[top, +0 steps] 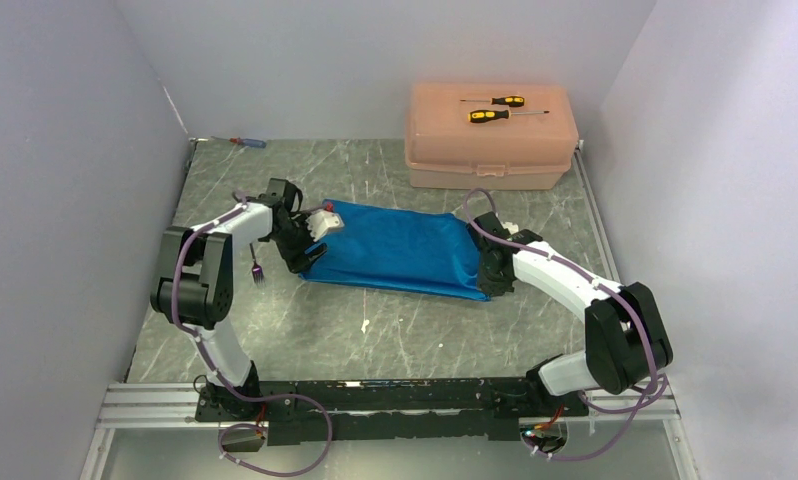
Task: Fold the napkin into a case and place the utensils inside
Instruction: Pick up the rectangle-folded napkin from the center of the board, then fold the rectangle-folded napkin at the center of the board.
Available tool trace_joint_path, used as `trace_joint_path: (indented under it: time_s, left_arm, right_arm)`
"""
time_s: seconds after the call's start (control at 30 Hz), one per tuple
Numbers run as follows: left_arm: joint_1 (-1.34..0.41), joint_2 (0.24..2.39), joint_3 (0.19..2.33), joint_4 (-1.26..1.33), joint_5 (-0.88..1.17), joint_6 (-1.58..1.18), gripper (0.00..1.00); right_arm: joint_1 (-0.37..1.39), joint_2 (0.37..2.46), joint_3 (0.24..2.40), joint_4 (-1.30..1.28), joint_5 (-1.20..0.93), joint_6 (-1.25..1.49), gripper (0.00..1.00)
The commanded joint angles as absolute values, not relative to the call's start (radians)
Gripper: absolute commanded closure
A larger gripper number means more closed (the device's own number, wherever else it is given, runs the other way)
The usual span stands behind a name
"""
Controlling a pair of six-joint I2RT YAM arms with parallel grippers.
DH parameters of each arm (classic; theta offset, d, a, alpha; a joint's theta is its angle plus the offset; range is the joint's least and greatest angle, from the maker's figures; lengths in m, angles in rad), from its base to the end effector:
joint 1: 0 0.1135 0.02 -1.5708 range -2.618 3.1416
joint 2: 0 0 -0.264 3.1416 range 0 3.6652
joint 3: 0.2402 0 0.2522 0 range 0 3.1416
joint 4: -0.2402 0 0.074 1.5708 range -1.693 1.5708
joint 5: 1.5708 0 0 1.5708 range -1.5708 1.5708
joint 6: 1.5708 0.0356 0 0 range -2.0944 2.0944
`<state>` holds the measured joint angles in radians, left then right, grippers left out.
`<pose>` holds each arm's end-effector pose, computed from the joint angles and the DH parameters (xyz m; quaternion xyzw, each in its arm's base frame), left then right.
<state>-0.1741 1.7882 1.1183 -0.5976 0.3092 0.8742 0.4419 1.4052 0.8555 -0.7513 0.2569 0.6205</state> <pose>0.3315 -0.0693 0.1632 0.5090 0.8340 -0.0918 0.1924 0.2259 0.0969 0.1926 0.1048 0.9773 -0.0419 0.1793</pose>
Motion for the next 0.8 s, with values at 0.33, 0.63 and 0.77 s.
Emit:
trace_joint_path:
  time_s: [0.33, 0.63, 0.77]
  left_arm:
    - [-0.098, 1.721, 1.080, -0.634, 0.313, 0.886, 0.27]
    - [-0.097, 1.723, 1.056, -0.595, 0.340, 0.851, 0.26]
    - [-0.061, 1.715, 1.068, -0.617, 0.379, 0.841, 0.26]
  right_arm:
    - [0.440, 1.395, 0.951, -0.779, 0.320, 0.605, 1.00]
    - [0.531, 1.499, 1.077, -0.812, 0.325, 0.593, 1.00]
    - [0.602, 1.601, 1.209, -0.813, 0.313, 0.592, 1.00]
